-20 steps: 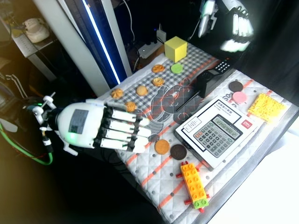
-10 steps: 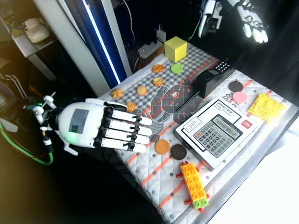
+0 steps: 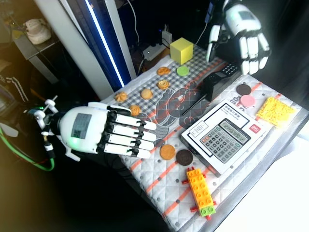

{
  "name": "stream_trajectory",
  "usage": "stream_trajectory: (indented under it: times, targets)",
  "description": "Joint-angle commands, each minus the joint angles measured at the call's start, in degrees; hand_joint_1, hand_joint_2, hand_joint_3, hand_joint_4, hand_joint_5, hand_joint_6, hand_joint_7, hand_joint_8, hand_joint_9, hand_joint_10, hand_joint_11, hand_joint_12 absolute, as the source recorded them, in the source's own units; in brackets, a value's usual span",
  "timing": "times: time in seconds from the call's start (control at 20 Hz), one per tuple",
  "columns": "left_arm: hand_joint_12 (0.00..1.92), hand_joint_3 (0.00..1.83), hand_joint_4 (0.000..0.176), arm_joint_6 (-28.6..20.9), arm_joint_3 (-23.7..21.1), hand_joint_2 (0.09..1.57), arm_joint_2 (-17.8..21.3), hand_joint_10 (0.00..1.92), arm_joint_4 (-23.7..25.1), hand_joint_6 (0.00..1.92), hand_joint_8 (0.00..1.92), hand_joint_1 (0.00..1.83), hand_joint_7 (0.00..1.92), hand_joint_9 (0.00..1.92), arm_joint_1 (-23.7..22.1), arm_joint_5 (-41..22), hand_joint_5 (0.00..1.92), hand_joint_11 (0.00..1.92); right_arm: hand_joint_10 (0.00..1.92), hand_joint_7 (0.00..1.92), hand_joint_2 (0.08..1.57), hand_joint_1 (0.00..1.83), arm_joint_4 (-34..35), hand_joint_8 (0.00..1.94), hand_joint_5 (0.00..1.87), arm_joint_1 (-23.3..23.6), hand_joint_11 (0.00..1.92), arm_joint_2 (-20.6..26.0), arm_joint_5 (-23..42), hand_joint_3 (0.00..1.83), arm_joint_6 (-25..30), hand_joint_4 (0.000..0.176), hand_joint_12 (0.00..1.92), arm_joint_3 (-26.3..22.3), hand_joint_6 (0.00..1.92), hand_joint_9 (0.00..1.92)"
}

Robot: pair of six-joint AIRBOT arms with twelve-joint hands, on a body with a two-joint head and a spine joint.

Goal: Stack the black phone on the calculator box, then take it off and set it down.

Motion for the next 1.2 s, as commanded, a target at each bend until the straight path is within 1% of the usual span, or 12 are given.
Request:
stream_trajectory:
  times: [0.0, 0.2, 0.45, 0.5, 0.55, 0.6, 0.65, 0.8, 0.95, 1.0, 1.1, 1.15]
  targets:
    - [0.73, 0.01, 0.114, 0.09, 0.7, 0.91, 0.11, 0.0, 0.12, 0.01, 0.0, 0.66, 0.32, 0.49, -0.82, -5.2, 0.31, 0.03, 0.01, 0.36, 1.28, 0.43, 1.57, 0.01, 0.45, 0.3, 0.24, 0.27, 6.92, 0.0, 0.01, 0.05, 0.3, 0.12, 0.0, 0.3]
    - [0.5, 0.0, 0.087, 0.19, 2.8, 0.98, -1.5, 0.0, -0.06, 0.0, 0.0, 0.69, 0.39, 0.44, -1.92, -1.51, 0.36, 0.03, 0.0, 0.36, 1.27, 0.46, 1.55, 0.0, 0.45, 0.29, 0.23, 0.27, 6.92, 0.0, 0.01, 0.034, 0.29, 0.17, 0.0, 0.29]
    - [0.36, 0.0, 0.0, 0.45, 3.97, 0.99, -2.35, 0.02, -1.03, 0.01, 0.01, 1.1, 0.77, 0.72, -1.99, -0.79, 0.67, 0.31, 0.0, 0.33, 1.29, 0.51, 1.46, 0.0, 0.45, 0.21, 0.3, 0.24, 6.85, 0.0, 0.01, 0.007, 0.22, 0.16, 0.0, 0.31]
    - [0.39, 0.0, 0.0, 0.45, 4.03, 1.0, -2.41, 0.02, -1.11, 0.01, 0.01, 1.18, 0.87, 0.8, -1.99, -0.71, 0.8, 0.41, 0.0, 0.33, 1.29, 0.51, 1.45, 0.0, 0.44, 0.21, 0.31, 0.24, 6.84, 0.0, 0.01, 0.0, 0.17, 0.16, 0.0, 0.31]
    - [1.02, 0.0, 0.0, 0.45, 4.03, 1.1, -2.45, 0.12, -1.24, 0.82, 0.98, 1.24, 1.04, 1.11, -1.98, -0.7, 0.96, 0.69, 0.01, 0.33, 1.29, 0.52, 1.44, 0.0, 0.44, 0.21, 0.35, 0.24, 6.84, 0.0, 0.01, 0.001, 0.17, 0.15, 0.0, 0.33]
    - [1.09, 0.0, 0.0, 0.45, 4.02, 1.1, -2.49, 0.16, -1.32, 0.83, 1.04, 1.25, 1.04, 1.18, -1.96, -0.7, 0.97, 0.78, 0.01, 0.33, 1.29, 0.51, 1.43, 0.0, 0.45, 0.19, 0.36, 0.24, 6.84, 0.0, 0.01, 0.0, 0.16, 0.14, 0.0, 0.33]
    - [1.09, 0.0, 0.0, 0.45, 4.02, 1.1, -2.52, 0.16, -1.59, 0.83, 1.04, 1.25, 1.04, 1.18, -1.96, -0.71, 0.97, 0.78, 0.01, 0.33, 1.29, 0.51, 1.43, 0.0, 0.45, 0.16, 0.36, 0.23, 6.84, 0.0, 0.01, 0.0, 0.16, 0.14, 0.0, 0.33]
    - [1.41, 0.0, 0.0, 0.45, 3.92, 1.12, -2.52, 0.86, -2.12, 0.82, 1.16, 1.24, 0.98, 0.93, -1.88, -0.99, 0.99, 0.68, 0.0, 0.33, 1.3, 0.48, 1.42, 0.0, 0.43, -0.02, 0.35, 0.18, 6.84, 0.0, 0.01, 0.023, 0.14, 0.08, 0.0, 0.32]
    - [1.38, 0.0, 0.0, 0.46, 2.94, 1.1, -1.94, 0.84, -2.04, 0.78, 1.05, 1.25, 1.04, 0.97, -1.63, -2.45, 1.01, 0.73, 0.01, 0.33, 1.29, 0.48, 1.44, 0.0, 0.43, -0.26, 0.35, 0.18, 6.84, 0.0, 0.01, 0.019, 0.14, 0.07, 0.0, 0.33]
    - [1.62, 0.0, 0.0, 0.41, 2.15, 1.09, -1.26, 1.12, -1.41, 0.61, 1.12, 1.27, 1.05, 1.01, -1.82, -3.2, 1.07, 0.81, 0.01, 0.34, 1.29, 0.48, 1.44, 0.01, 0.43, -0.26, 0.36, 0.18, 6.84, 0.0, 0.01, 0.02, 0.14, 0.07, 0.0, 0.34]
    - [1.44, 0.0, 0.0, -1.81, 0.87, 1.05, -0.02, 0.94, 1.0, 0.53, 0.96, 1.28, 1.12, 1.04, -2.11, -4.08, 1.14, 0.84, 0.0, 0.34, 1.3, 0.48, 1.45, 0.01, 0.43, -0.26, 0.32, 0.18, 6.84, 0.0, 0.01, 0.023, 0.12, 0.07, 0.0, 0.32]
    - [1.22, 0.0, 0.0, -3.64, 0.18, 1.06, 0.71, 1.05, 2.82, 0.7, 0.82, 1.37, 1.1, 1.03, -2.23, -4.48, 1.05, 0.83, 0.0, 0.34, 1.3, 0.46, 1.45, 0.0, 0.42, -0.26, 0.31, 0.18, 6.84, 0.0, 0.01, 0.031, 0.12, 0.07, 0.0, 0.31]
